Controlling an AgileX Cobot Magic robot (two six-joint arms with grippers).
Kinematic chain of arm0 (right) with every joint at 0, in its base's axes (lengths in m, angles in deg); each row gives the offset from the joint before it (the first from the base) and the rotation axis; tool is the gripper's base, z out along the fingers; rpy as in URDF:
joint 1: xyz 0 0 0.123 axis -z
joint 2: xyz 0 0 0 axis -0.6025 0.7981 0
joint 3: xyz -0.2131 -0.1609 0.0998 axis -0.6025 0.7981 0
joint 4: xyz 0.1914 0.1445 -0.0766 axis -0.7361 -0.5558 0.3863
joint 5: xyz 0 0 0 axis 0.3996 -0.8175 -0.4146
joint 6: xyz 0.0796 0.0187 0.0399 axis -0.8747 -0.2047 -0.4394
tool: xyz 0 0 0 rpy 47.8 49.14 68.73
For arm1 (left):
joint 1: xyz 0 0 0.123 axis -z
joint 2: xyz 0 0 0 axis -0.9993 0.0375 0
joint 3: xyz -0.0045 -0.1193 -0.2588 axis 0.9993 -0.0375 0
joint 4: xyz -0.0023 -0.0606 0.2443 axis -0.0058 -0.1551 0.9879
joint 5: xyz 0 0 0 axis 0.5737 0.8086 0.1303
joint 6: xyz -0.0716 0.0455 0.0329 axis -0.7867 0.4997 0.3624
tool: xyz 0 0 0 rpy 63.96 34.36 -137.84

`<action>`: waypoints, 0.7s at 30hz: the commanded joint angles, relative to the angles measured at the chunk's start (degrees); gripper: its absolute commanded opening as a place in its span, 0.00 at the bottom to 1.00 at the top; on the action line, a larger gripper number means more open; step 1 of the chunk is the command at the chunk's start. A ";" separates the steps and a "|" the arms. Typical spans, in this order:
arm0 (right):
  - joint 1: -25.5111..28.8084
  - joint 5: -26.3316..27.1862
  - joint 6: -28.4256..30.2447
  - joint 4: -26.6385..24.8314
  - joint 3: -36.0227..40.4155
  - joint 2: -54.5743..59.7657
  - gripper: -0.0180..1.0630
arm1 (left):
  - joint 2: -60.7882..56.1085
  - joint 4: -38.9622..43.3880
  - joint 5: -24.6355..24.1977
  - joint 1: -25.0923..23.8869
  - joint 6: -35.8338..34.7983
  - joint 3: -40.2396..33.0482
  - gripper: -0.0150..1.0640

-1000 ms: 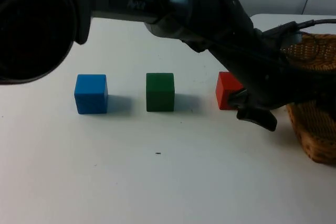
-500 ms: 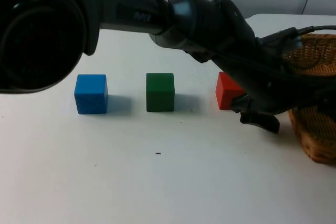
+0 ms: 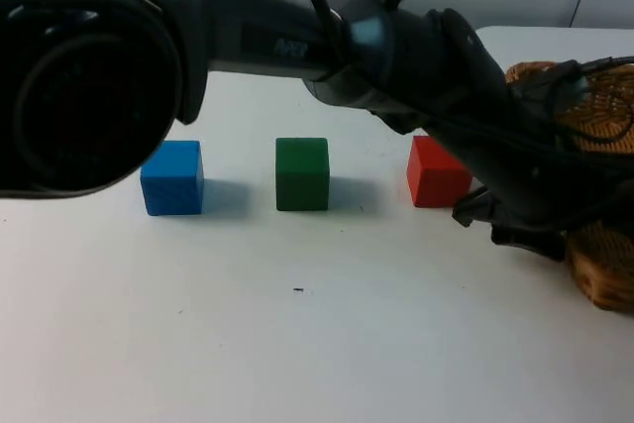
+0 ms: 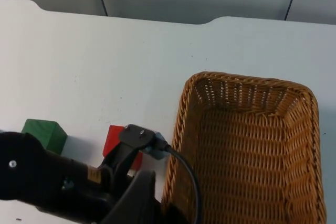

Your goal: Pick up the basket with the left hand and place the blue cube into the basket with the right hand.

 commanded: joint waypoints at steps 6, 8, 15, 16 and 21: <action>0.26 0.83 0.17 -0.36 -0.45 0.11 0.98 | -0.11 0.13 3.95 0.61 -1.76 0.29 0.11; 0.26 0.83 0.17 -0.36 -0.45 0.11 0.98 | -0.11 0.10 4.80 0.61 -1.90 0.29 0.01; 0.26 0.83 0.17 -0.36 -0.45 0.11 0.98 | -0.22 -0.02 6.54 0.61 -7.67 0.29 0.01; 0.26 0.83 0.17 -0.36 -0.45 0.11 0.98 | -0.22 -0.02 6.54 0.61 -7.67 0.29 0.01; 0.26 0.83 0.17 -0.36 -0.45 0.11 0.98 | -2.17 0.43 7.94 0.61 -12.18 0.29 0.01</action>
